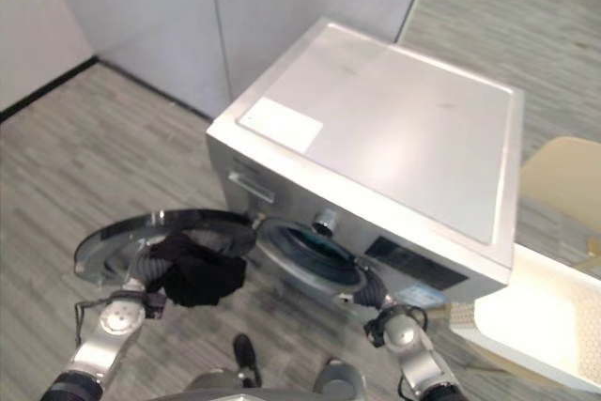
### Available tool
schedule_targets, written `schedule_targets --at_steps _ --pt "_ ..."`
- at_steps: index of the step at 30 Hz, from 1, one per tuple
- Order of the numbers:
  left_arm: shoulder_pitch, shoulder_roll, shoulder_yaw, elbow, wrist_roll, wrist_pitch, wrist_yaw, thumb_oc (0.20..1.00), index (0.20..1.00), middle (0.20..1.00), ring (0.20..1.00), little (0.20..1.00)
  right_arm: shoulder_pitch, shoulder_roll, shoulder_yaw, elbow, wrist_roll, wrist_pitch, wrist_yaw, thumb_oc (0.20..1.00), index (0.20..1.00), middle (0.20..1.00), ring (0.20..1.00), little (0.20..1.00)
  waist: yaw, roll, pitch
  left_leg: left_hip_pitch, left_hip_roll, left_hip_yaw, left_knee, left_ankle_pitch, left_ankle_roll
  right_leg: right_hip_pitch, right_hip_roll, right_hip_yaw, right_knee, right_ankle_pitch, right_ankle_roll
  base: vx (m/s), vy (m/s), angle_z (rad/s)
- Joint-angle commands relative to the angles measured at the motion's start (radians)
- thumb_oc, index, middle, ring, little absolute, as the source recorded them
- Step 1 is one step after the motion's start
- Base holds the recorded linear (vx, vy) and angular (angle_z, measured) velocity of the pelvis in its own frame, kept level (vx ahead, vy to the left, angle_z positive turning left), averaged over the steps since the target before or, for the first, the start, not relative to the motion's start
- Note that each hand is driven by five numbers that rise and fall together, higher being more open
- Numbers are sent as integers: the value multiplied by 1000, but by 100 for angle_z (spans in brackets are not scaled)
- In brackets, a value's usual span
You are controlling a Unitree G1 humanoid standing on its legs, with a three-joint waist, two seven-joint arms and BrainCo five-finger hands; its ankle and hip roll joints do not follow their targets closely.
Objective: Grab the laundry basket,head to the washer,open it,put in the laundry and shut it.
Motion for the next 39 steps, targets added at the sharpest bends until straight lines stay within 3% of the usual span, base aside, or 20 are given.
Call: schedule_targets --at_steps 1,2,6,7,8,10,11,12,13,14,17,18,22,25,26,30,31,36,37,39 --pt "25 1 32 -75 10 -56 1 200 200 200 200 200 -67 -45 -33 -3 -36 -23 -24 1000 1000 1000 1000 1000 51 -16 -14 28 72 -59 57 -70 -59 29 37 -108 -111 103 10 18 -74 -162" --pt "29 -2 21 -79 15 -53 -12 200 200 200 200 200 -53 -50 -40 -5 -33 -20 -28 1000 1000 1000 1000 1000 25 -29 -12 29 67 -44 86 -82 -56 34 80 -43 -177 107 11 16 -82 -140" --pt "33 -7 12 -94 20 -57 -25 200 200 200 200 200 -35 -65 -51 -1 -22 -15 -32 1000 1000 1000 1000 1000 8 -33 0 8 85 -15 185 -120 -69 48 110 17 -245 125 -4 11 -96 -15" --pt "30 -12 7 -97 10 -59 -24 200 200 200 200 200 -35 -78 -50 -2 -13 -17 -41 1000 1000 1000 1000 1000 14 -35 14 -26 111 -57 282 -127 -80 54 126 51 -262 120 -20 -16 -74 -44" --pt "29 -12 6 -97 9 -59 -24 200 200 200 200 200 -36 -78 -50 -1 -13 -17 -41 1000 1000 1000 1000 1000 15 -34 15 -29 115 -58 290 -130 -82 54 129 52 -262 120 -22 -46 -28 -60" --pt "12 -25 -8 -95 -6 -61 -12 200 200 200 200 200 -53 -91 -41 9 -12 -14 -50 1000 1000 1000 1000 1000 44 -30 36 -72 92 -196 300 -102 -85 45 141 80 -277 136 -34 -148 54 -119" --pt "8 -31 -14 -96 -8 -62 -10 200 200 200 200 200 -53 -92 -43 10 -10 -15 -53 1000 1000 1000 1000 1000 46 -31 36 -77 80 -239 281 -116 -83 47 140 96 -284 140 -31 -72 142 -106" --pt "-4 -44 -27 -90 -19 -66 0 200 200 200 200 200 -54 -94 -49 21 -1 -18 -65 1000 1000 1000 1000 1000 52 -29 34 -87 69 -330 234 -107 -93 47 145 149 -296 150 -17 29 110 -42" --pt "-5 -44 -27 -90 -19 -66 0 200 200 200 200 200 -55 -94 -50 21 -1 -18 -65 1000 1000 1000 1000 1000 51 -30 32 -90 68 -331 230 -102 -92 44 144 148 -297 153 -17 42 163 -68" --pt "-22 -49 -40 -87 -30 -65 8 200 200 200 200 200 -53 -94 -60 35 9 -17 -76 1000 1000 1000 1000 1000 48 -29 38 -114 69 -378 218 -81 -101 41 140 173 -295 157 -11 11 72 -81" --pt "-30 -57 -52 -87 -35 -63 -3 200 200 200 200 200 -34 -93 -78 31 14 -17 -73 1000 1000 1000 1000 1000 28 -12 33 -83 76 -375 166 -85 -94 33 143 196 -286 151 -3 -9 150 -48" --pt "-48 -57 -69 -89 -43 -61 -4 200 200 200 200 200 -39 -93 -81 39 16 -14 -79 1000 1000 1000 1000 1000 8 -6 48 -80 74 -353 166 -86 -88 -7 134 218 -253 154 -1 -61 184 -45" --pt "-79 -52 -83 -105 -88 -67 0 200 200 200 200 200 -69 -91 -76 42 28 -6 -91 1000 1000 1000 1000 1000 -7 -6 95 -118 63 -305 205 -105 -67 -110 121 266 -160 160 1 -181 168 -52" --pt "-117 -60 -88 -112 -136 -76 15 200 200 200 200 200 -107 -85 -62 43 41 1 -105 1000 1000 1000 1000 1000 -10 -16 147 -205 58 -264 298 -136 -44 -219 105 302 -72 163 -3 -277 82 -43" --pt "-135 -76 -83 -109 -181 -79 29 200 200 200 200 200 -122 -85 -60 37 49 5 -119 1000 1000 1000 1000 1000 -8 -20 166 -274 57 -263 374 -162 -31 -282 94 304 -19 152 -11 -213 13 -19" --pt "-157 -121 -74 -107 -296 -90 57 200 200 200 200 200 -142 -80 -58 19 71 4 -146 1000 1000 1000 1000 1000 -11 -19 190 -388 58 -269 481 -190 -18 -389 84 298 73 131 -26 -128 -45 -3" --pt "-160 -138 -76 -113 -343 -90 63 200 200 200 200 200 -144 -79 -62 3 80 10 -154 1000 1000 1000 1000 1000 -11 -17 201 -409 60 -278 528 -231 -20 -412 84 303 123 95 -26 -66 -78 1" --pt "-217 -214 -82 -140 -535 -111 91 200 200 200 200 200 -167 -80 -80 -90 113 11 -205 1000 1000 1000 1000 1000 -30 -10 227 -651 94 -294 779 -293 -5 -640 85 314 329 31 -62 -138 -84 6" --pt "-267 -234 -86 -149 -576 -121 111 200 200 200 200 200 -184 -76 -86 -119 127 -3 -228 1000 1000 1000 1000 1000 -40 -8 232 -747 105 -302 871 -314 -2 -728 89 323 409 4 -76 -147 -59 -1" --pt "-335 -243 -82 -161 -589 -138 139 200 200 200 200 200 -203 -76 -91 -145 136 -19 -246 1000 1000 1000 1000 1000 -52 -4 233 -850 113 -310 956 -337 5 -832 97 335 488 -18 -89 -89 -30 -7"
